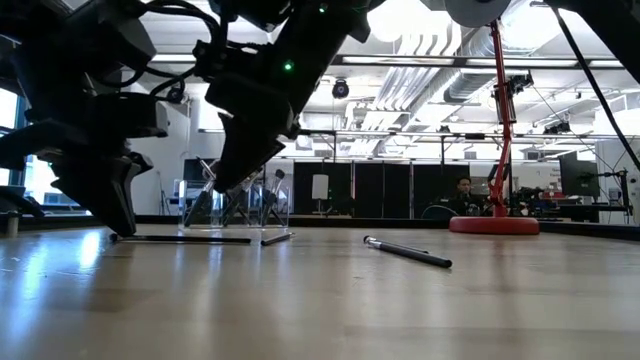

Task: Put items in baskets/containers
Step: Put the eyeshadow brush into the transparent organizer

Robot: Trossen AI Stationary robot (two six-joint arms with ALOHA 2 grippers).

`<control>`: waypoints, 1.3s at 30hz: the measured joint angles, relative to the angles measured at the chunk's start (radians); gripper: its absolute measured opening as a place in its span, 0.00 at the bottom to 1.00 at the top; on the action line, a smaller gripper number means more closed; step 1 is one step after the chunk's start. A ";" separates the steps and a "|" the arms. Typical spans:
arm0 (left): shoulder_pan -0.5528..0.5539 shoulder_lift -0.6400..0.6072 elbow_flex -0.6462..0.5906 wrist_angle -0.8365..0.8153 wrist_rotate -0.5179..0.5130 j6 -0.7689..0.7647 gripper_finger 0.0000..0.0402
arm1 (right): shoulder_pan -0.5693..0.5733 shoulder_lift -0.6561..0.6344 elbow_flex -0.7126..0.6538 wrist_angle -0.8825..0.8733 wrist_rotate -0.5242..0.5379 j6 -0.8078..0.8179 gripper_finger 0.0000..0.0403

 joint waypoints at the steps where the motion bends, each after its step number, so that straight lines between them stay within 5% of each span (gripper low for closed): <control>1: 0.000 0.000 -0.003 0.006 -0.001 -0.002 0.00 | 0.000 0.000 0.000 0.001 -0.001 0.011 0.36; 27: 0.000 0.034 -0.091 0.262 0.013 -0.050 0.00 | -0.026 0.070 0.002 0.066 0.007 -0.031 0.43; 39: 0.000 0.024 -0.033 0.203 0.025 -0.045 0.00 | 0.002 0.070 0.001 0.066 -0.011 -0.007 0.43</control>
